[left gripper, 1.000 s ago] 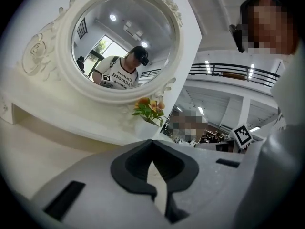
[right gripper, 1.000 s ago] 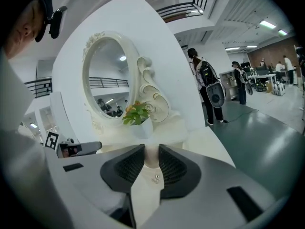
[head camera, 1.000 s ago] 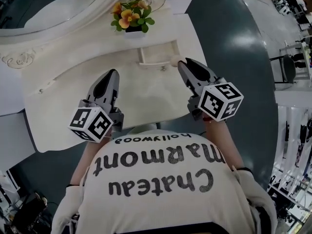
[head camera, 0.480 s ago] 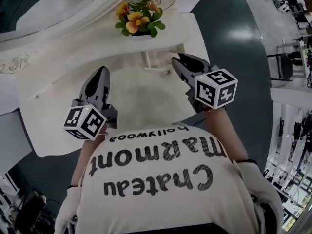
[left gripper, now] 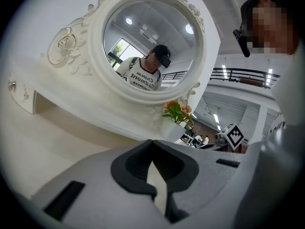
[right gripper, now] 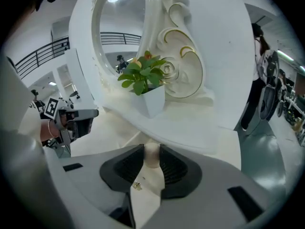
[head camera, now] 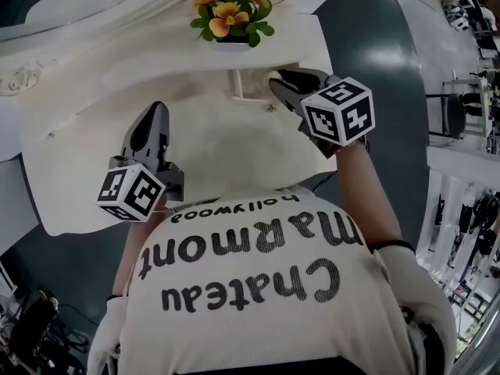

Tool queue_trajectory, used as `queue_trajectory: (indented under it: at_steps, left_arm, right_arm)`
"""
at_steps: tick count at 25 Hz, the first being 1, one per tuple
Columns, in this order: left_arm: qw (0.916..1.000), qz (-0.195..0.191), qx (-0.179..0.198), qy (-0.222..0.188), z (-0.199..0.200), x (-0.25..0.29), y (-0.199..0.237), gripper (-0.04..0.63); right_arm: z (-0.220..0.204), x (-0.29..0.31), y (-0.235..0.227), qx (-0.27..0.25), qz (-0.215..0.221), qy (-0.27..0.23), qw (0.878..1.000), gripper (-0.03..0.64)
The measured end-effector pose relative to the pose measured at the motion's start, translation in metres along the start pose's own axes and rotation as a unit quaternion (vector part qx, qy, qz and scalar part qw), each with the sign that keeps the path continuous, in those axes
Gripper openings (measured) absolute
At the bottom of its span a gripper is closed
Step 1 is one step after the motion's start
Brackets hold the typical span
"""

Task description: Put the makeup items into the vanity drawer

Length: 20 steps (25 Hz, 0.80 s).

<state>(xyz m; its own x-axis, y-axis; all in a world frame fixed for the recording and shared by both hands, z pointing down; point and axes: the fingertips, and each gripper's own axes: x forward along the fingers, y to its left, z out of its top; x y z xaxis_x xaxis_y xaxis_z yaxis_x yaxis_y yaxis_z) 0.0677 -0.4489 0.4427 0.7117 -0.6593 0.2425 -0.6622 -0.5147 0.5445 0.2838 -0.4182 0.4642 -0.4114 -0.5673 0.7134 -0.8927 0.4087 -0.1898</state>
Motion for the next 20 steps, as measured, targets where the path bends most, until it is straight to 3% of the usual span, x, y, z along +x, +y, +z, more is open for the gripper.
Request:
queue_trajectory:
  at_steps: [11, 20]
  left_arm:
    - [0.9960, 0.072, -0.020, -0.048, -0.005, -0.038, -0.007, 0.008]
    - [0.9941, 0.089, -0.030, -0.053, -0.020, -0.048, -0.025, 0.008]
  right_arm:
    - [-0.007, 0.018, 0.009, -0.074, 0.055, 0.051, 0.994, 0.124]
    - [-0.016, 0.023, 0.013, -0.101, 0.075, 0.087, 0.988, 0.127]
